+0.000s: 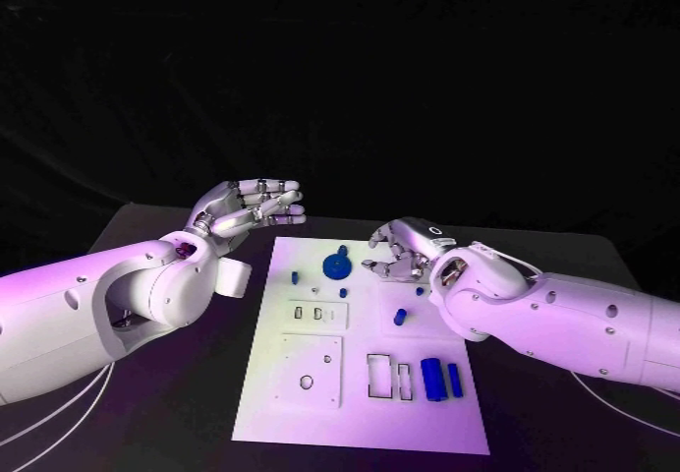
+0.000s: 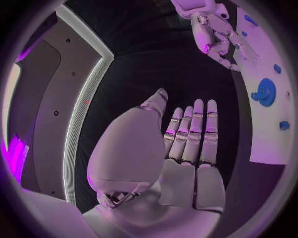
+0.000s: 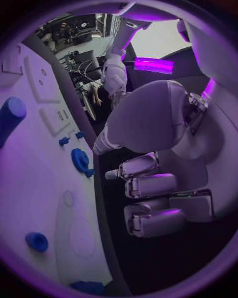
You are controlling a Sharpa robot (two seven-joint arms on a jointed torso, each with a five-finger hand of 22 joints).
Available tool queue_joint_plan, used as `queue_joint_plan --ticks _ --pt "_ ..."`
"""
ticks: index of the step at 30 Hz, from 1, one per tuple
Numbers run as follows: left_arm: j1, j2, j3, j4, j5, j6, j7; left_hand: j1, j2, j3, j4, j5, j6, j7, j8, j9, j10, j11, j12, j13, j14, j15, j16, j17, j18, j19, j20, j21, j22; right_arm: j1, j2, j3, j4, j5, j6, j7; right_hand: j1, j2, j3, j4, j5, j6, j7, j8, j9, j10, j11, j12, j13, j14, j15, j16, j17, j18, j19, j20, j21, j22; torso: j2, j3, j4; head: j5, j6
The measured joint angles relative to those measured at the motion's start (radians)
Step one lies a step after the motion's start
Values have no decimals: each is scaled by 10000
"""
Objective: Assemble the parts on the task board
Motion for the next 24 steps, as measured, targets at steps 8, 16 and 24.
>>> queue_joint_plan --ticks 8,16,24 --pt "-1 6 -3 -82 1 -1 0 0 0 0 0 0 0 0 0 0 0 0 0 0 0 0 0 10 0 0 0 0 -11 321 -1700 24 577 1839 -69 1404 1149 -593 896 -575 -450 37 36 0 -104 -271 18 -311 -164 0 0 -41 0 1 0 0 -475 -1 -115 42 -118 -69 -15" --pt "-5 61 -7 -164 1 13 7 0 0 0 0 0 0 0 0 0 0 0 0 0 0 0 0 9 -1 0 0 0 -10 178 -2500 -14 -211 3835 701 2995 1724 -1089 1137 -1124 -700 37 36 0 -145 -502 73 -546 -445 0 0 -41 0 0 0 0 -573 -2 -208 129 -227 -122 -75" --pt "-12 107 -14 -275 1 48 12 0 0 0 0 0 0 0 0 1 0 0 0 0 0 0 0 8 0 0 0 0 -10 -186 -2413 -25 -1234 4569 1266 3761 1841 -1126 1160 -1212 -700 -3 75 -10 -168 -538 36 -585 -492 0 1 -40 -1 0 0 0 -614 -2 -227 226 -252 -108 -125"
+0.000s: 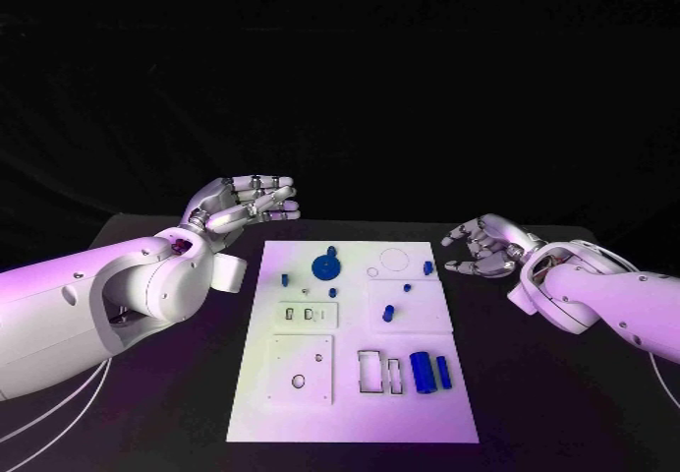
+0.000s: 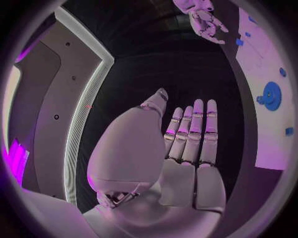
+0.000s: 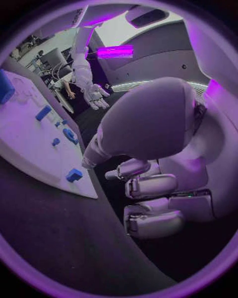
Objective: Assemble the parts on the task board
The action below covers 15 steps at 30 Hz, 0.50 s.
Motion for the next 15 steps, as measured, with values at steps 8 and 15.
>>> queue_joint_plan --ticks 8,15 --pt "-3 29 -2 -74 0 31 5 0 0 0 0 0 0 0 0 0 0 0 0 0 0 0 0 -1 1 0 0 0 1 -243 416 -4 -616 255 269 261 39 38 5 -48 0 -25 25 -28 0 0 0 0 49 0 0 0 8 0 0 0 0 -1 44 66 18 25 3" --pt "-5 46 -4 -102 0 53 8 0 0 0 0 0 0 0 0 0 0 0 0 0 0 0 0 -2 1 0 0 0 1 -291 719 -6 -889 411 306 298 38 38 5 -48 31 -25 25 -28 -8 0 0 1 95 0 0 0 8 0 0 0 0 -2 90 100 39 20 9"
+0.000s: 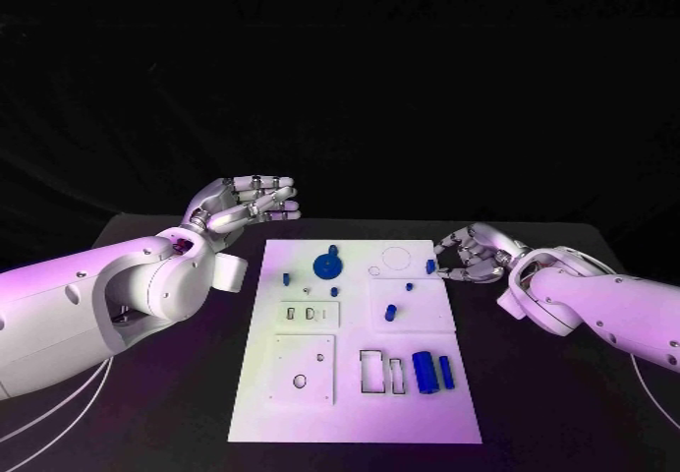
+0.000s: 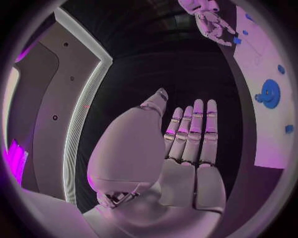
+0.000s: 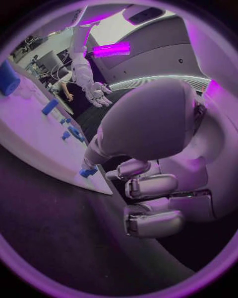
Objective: Assemble the parts on the task board
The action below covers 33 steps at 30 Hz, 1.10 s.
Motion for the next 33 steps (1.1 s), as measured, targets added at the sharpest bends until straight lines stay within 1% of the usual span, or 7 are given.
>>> queue_joint_plan --ticks 5,9,12,19,22,24,33 --pt "-2 1 0 -3 0 11 1 0 0 0 0 0 0 0 0 0 0 0 0 0 0 0 0 0 0 0 0 0 0 -17 161 3 -131 57 0 -13 -46 46 85 28 13 0 0 0 0 44 44 70 58 0 0 0 0 0 0 0 42 0 8 1 2 12 -30" --pt "-2 -4 0 -4 0 16 1 0 0 28 -28 0 0 0 0 -8 0 0 0 0 0 0 -48 7 0 0 0 0 -13 -27 262 3 -212 78 1 -41 -110 110 154 15 13 36 36 0 0 83 6 109 105 0 0 0 -1 1 0 0 42 -1 8 4 -1 48 -60" --pt "-2 -8 0 -4 0 19 1 0 0 28 -28 0 0 0 0 -9 0 0 0 0 0 0 -49 14 -1 0 0 0 -17 -32 305 3 -250 80 2 -63 -110 110 248 3 13 131 9 45 0 114 38 150 132 0 0 0 -1 0 0 0 82 -1 5 0 -7 52 -70" --pt "-2 -19 -1 -1 0 22 1 0 0 28 -28 0 0 0 0 -9 0 0 0 0 0 0 -49 13 0 0 0 0 -17 -38 346 3 -253 61 22 -120 -150 150 513 -40 13 433 -77 218 13 224 -66 223 255 0 0 0 -2 0 0 0 119 -1 0 -6 -8 38 -93" --pt "-2 -24 -1 0 0 23 0 0 0 28 -28 0 0 0 0 -9 0 0 0 0 0 0 -49 12 -1 0 0 0 -17 -40 358 3 -243 40 42 -145 -150 150 541 -68 13 468 -111 233 24 224 -66 263 272 -34 -34 0 -3 0 0 0 119 -1 -2 -6 -7 39 -100" --pt "-2 -28 -1 0 0 23 0 0 0 28 -28 0 0 0 0 -9 0 0 0 0 0 0 -49 12 -1 0 0 0 -17 -41 364 2 -240 21 56 -162 -179 179 606 -79 12 500 -143 272 24 308 -90 300 308 2 -74 25 -3 0 0 -76 160 -2 -2 -7 -7 44 -104" --pt "-2 -40 -1 1 0 25 -5 0 0 28 -28 0 0 0 0 -8 0 0 0 0 0 0 -48 11 0 0 0 0 -16 -44 417 -1 -251 -85 132 -240 -229 229 751 -133 12 686 -184 395 55 344 -126 338 348 2 -73 40 -4 2 0 -77 179 -2 -1 -7 -7 46 -116"
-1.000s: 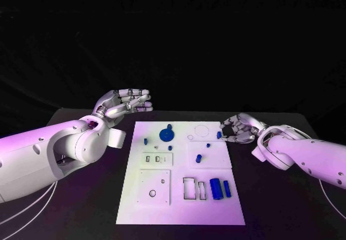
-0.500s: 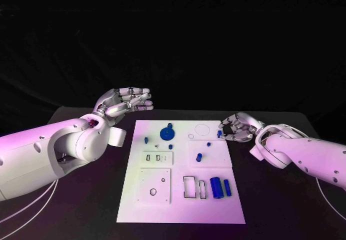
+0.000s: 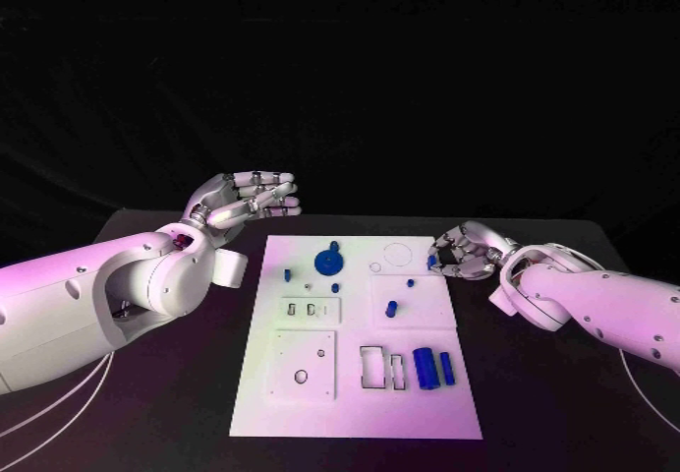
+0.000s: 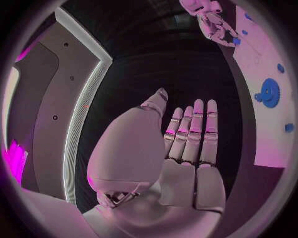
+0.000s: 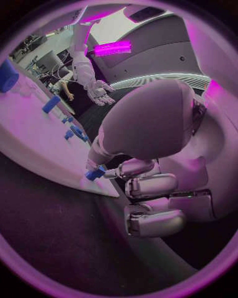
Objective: Assemble the parts on the task board
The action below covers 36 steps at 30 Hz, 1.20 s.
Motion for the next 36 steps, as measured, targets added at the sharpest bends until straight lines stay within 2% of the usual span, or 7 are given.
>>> queue_joint_plan --ticks 9,16,20,23,27,30,36 --pt "0 -10 0 5 0 2 -2 0 0 0 0 0 0 0 0 0 0 0 0 0 0 0 0 -1 0 0 0 0 1 -23 71 -7 -36 -105 90 -87 -41 38 91 10 0 83 -12 70 12 35 -35 0 22 -1 -72 0 -1 -1 0 0 0 8 4 0 4 4 14" --pt "0 -18 0 7 0 3 -3 0 0 0 0 0 0 0 0 0 0 0 0 0 0 0 0 -1 0 0 0 0 1 -40 90 -9 -55 -168 133 -142 -119 37 177 -18 -43 130 -59 147 35 61 -62 42 52 -1 -72 0 -1 -2 0 -73 54 8 6 2 4 15 -4" --pt "0 -23 0 7 0 3 -3 0 0 0 0 0 0 0 0 1 0 0 0 1 0 0 0 -2 0 0 0 1 1 -44 94 -9 -57 -194 126 -158 -224 142 314 -20 -44 227 -85 225 56 90 -91 42 52 -16 -87 0 -2 -2 1 -73 54 7 5 5 2 15 -14" --pt "0 -24 0 7 0 3 -3 0 0 -1 0 0 0 0 0 1 0 0 0 0 0 0 0 -2 0 0 0 1 1 -48 93 -9 -51 -196 78 -158 -302 221 433 -76 -44 315 -174 344 86 151 -151 136 52 -1 -145 0 -2 -2 1 -118 117 7 5 5 1 15 -18" --pt "0 -36 0 9 0 5 -3 0 0 -1 0 0 0 0 0 1 0 0 0 0 0 0 0 13 0 0 0 1 -16 -56 72 -9 -8 -164 -100 -130 -412 327 737 -186 -327 449 -238 540 117 285 -215 213 52 -19 -234 0 -2 -1 0 -215 205 6 6 9 1 8 -26" --pt "0 -51 0 8 0 5 -4 0 0 -1 0 0 0 0 0 1 0 0 0 0 0 0 0 13 0 0 0 2 -16 -57 44 -9 60 -107 -324 -107 -489 381 887 -245 -339 504 -298 656 162 373 -304 259 51 2 -255 0 -3 -3 1 -215 211 6 9 11 2 7 -29" --pt "0 -59 0 -6 0 5 -5 0 0 0 0 0 0 0 0 1 0 0 0 0 0 0 0 13 0 0 0 3 -16 -37 -114 6 437 13 -779 -125 -568 485 1015 -335 -338 494 -325 771 162 373 -304 259 50 -18 -304 0 -3 -1 0 -286 251 5 1 6 -8 24 -30"
